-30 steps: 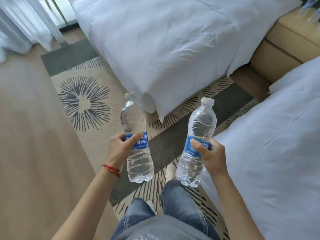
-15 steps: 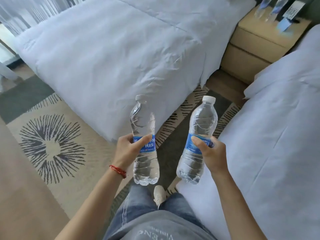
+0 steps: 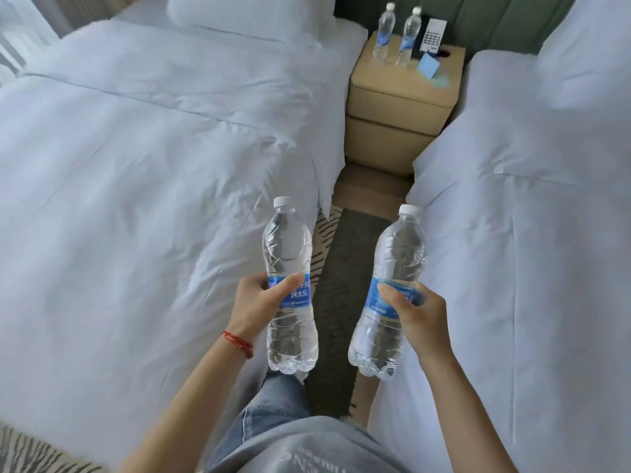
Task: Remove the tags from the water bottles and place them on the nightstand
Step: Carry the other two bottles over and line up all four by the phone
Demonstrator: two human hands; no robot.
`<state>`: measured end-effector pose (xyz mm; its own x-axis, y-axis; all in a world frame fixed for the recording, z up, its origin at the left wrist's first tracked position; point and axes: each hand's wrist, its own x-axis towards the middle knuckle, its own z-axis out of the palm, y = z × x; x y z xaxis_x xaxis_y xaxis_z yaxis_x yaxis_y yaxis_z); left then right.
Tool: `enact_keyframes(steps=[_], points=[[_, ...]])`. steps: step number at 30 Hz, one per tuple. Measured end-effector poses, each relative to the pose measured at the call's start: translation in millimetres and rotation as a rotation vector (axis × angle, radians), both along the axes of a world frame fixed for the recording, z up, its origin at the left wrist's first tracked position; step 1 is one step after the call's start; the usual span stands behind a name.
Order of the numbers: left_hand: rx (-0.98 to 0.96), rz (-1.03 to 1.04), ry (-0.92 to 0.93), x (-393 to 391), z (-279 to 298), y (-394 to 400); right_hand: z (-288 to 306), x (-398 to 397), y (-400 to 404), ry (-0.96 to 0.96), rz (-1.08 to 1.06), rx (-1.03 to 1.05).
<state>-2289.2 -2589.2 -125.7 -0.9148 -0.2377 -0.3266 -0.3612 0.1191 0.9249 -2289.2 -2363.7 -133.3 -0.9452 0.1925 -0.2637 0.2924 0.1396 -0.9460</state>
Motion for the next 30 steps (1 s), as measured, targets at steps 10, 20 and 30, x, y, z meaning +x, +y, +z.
enact_keyframes(steps=[10, 20, 30], points=[[0.004, -0.191, 0.007, -203, 7, 10, 3, -146, 14, -0.007, -0.189, 0.022], [0.031, -0.195, 0.019, -376, -9, 81, -10, -326, 84, -0.021, -0.186, -0.026], [0.053, -0.15, 0.043, -524, 1, 123, 6, -484, 127, -0.001, -0.134, -0.033]])
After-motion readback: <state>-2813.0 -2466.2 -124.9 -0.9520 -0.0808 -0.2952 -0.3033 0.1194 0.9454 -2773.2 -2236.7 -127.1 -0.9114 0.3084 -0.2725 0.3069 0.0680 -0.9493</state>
